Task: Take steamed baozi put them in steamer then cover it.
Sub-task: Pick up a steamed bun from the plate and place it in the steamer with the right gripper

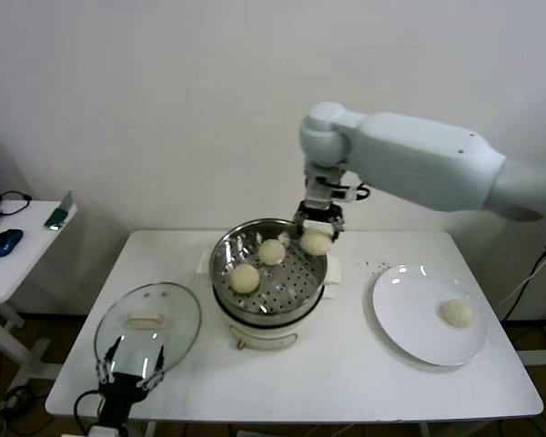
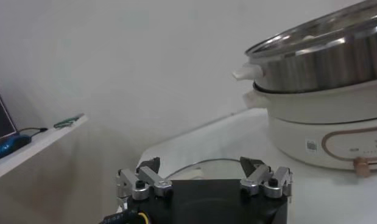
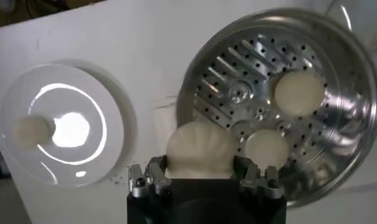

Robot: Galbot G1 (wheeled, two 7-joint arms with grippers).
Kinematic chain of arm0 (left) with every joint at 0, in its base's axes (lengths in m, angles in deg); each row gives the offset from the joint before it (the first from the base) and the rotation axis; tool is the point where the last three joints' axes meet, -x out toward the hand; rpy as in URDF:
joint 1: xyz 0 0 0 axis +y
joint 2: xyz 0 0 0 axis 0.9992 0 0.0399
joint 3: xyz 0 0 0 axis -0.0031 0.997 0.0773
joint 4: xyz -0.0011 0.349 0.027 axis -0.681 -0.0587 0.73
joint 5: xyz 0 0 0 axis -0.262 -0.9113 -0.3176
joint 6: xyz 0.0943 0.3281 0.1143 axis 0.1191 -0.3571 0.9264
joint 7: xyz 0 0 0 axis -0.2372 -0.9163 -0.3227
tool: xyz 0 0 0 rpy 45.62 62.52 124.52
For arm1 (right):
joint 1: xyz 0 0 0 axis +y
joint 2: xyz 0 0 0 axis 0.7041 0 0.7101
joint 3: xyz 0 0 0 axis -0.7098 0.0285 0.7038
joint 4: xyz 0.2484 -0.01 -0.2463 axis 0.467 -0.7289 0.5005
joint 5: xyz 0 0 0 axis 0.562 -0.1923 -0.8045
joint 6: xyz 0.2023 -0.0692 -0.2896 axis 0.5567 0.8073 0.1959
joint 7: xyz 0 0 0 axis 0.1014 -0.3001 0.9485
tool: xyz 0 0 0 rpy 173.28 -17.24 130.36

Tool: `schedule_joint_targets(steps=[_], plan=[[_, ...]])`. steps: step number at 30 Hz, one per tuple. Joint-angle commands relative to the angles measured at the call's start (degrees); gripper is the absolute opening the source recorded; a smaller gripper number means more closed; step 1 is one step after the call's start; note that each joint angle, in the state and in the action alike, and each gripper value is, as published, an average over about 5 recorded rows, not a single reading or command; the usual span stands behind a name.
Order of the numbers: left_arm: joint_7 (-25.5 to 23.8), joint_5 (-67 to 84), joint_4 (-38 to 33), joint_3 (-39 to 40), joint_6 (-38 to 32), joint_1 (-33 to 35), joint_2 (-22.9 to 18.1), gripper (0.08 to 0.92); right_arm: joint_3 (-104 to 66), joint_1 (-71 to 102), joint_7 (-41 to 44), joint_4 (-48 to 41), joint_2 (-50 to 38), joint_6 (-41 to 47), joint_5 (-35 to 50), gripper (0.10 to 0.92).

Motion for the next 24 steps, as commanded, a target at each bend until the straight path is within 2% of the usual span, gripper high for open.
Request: schedule_joint_targets(steps=[1,24], plan=[[-0.1,1.0,-0.1,-0.6,0.0,0.3,1.0,0.823,-1.0,7.6,0.6,0.4,12.1,-4.9,-7.9,0.703],[0.0,1.9,1.8,-1.1,-0.2,-0.2,1.2,0.823,0.7,14.0,0.0,0.1,12.7,-4.4,-10.9,0.716]])
